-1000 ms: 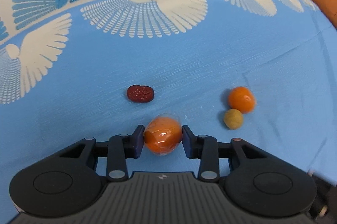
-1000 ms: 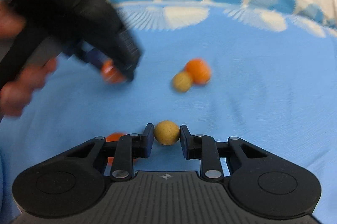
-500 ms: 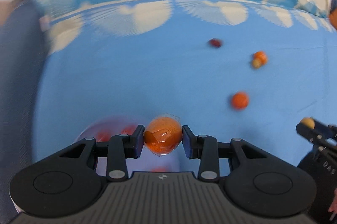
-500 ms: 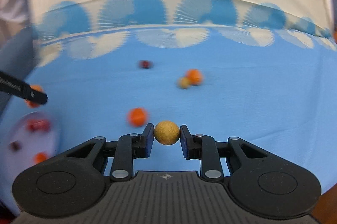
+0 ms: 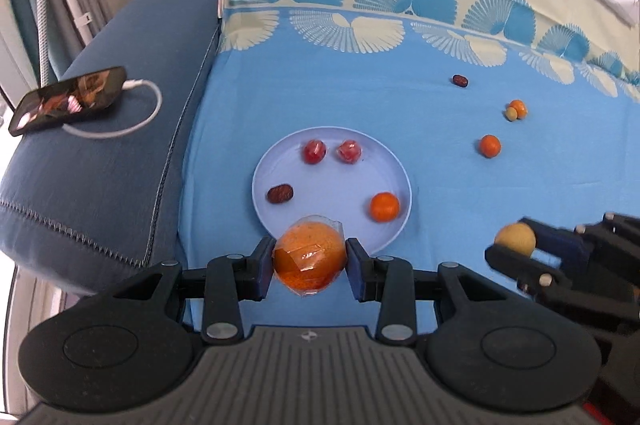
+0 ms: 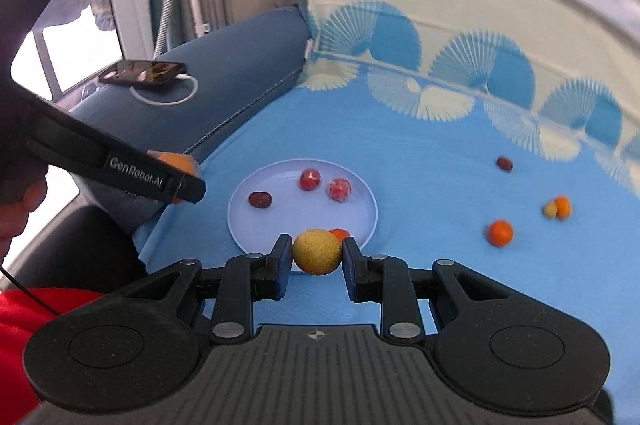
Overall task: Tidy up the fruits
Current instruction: 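Carry the wrapped tangerine and yellow fruit over the white plate and release both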
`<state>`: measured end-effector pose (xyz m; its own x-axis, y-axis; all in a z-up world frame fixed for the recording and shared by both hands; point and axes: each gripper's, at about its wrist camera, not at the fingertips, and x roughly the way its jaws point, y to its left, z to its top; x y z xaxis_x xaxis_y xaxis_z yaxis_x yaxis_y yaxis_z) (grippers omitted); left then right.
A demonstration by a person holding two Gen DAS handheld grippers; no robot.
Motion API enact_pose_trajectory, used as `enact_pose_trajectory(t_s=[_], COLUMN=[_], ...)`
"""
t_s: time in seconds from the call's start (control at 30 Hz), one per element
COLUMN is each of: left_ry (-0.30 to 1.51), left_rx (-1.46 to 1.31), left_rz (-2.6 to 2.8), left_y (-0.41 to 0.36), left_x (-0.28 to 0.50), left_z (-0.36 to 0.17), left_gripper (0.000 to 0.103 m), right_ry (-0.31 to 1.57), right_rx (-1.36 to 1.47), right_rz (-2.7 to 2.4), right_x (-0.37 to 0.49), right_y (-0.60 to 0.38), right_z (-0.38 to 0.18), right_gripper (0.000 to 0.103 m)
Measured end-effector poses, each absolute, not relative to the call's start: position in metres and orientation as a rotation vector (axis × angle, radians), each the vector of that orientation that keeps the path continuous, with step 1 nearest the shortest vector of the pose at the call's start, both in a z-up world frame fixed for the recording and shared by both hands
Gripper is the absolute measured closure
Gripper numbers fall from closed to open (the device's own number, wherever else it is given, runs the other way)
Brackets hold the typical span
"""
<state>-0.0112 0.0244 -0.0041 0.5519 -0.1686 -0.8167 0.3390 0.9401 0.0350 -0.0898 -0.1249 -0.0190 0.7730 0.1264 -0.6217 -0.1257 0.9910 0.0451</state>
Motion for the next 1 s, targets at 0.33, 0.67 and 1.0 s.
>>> enact_pose_trajectory(t_s=[0.33,0.67,1.0], left_ry=[0.883,0.867,0.869], left_rx=[0.13,0.085,0.078], left_rz=[-0.358,-0.367,-0.369], left_y=[0.044,0.056,0.057], left_x=[-0.034,-0.036,-0.033], left_z=[0.005,0.008,0.007], left_gripper=[0.061,0.061,0.061], right_ry=[0.655,0.66,0.678], right_rx=[-0.068,-0.125,-0.136], right_rz=[0.094,0.095,0.104], right_x=[-0.114,-0.117,-0.113], right_y=[-0.098,-0.082,-0.083], right_z=[-0.009,-0.004,-0.006], right_gripper=[0.075,0.075,0.075])
